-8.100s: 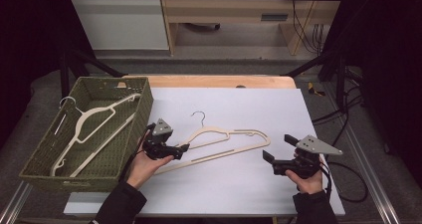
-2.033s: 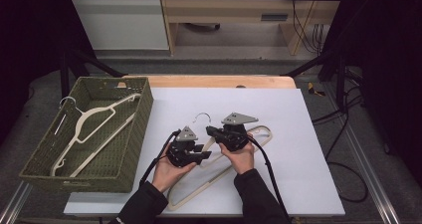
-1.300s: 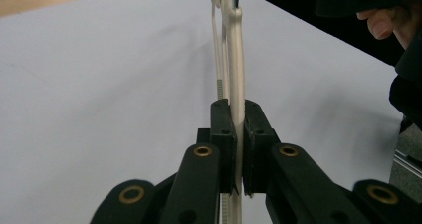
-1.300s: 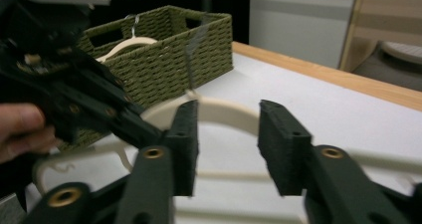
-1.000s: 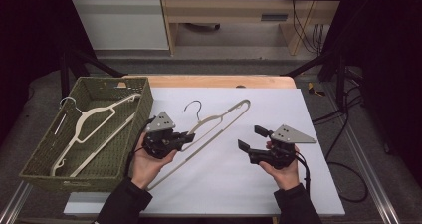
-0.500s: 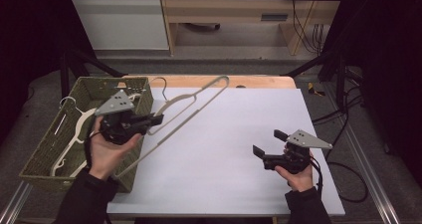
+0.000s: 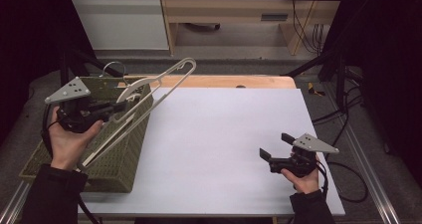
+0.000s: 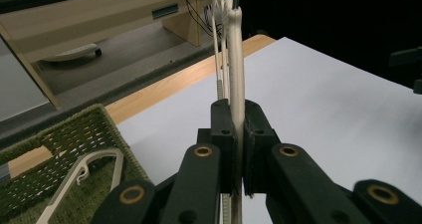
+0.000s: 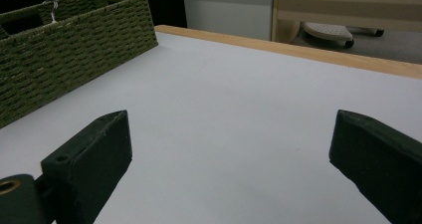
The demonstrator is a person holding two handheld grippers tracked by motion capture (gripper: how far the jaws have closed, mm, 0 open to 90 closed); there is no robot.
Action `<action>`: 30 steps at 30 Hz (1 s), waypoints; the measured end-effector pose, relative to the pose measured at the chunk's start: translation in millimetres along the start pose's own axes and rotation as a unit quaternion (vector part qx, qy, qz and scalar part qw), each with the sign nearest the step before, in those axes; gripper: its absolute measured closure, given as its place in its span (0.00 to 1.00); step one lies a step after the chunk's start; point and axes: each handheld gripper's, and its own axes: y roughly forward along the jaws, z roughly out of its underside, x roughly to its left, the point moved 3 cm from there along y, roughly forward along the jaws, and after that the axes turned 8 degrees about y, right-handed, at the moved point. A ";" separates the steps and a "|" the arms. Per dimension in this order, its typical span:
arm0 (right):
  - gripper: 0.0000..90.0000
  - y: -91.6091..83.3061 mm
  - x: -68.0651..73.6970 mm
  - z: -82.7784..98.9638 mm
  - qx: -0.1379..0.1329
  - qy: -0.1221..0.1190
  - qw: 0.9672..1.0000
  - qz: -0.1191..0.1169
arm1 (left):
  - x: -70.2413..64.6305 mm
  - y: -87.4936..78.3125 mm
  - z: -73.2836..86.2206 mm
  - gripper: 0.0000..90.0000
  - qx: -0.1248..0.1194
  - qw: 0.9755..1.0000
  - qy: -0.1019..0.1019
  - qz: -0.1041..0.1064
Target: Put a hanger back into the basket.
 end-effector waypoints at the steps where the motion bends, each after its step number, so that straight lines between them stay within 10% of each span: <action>1: 0.04 -0.4 -0.4 0.4 0.001 -0.001 1.000 -0.001 | 3.2 -0.6 1.6 0.95 0.005 1.000 0.002 -0.002; 30: 0.03 3.5 -3.1 4.8 0.014 0.002 1.000 -0.001 | 89.4 -35.3 56.9 0.95 0.035 0.998 -0.029 -0.051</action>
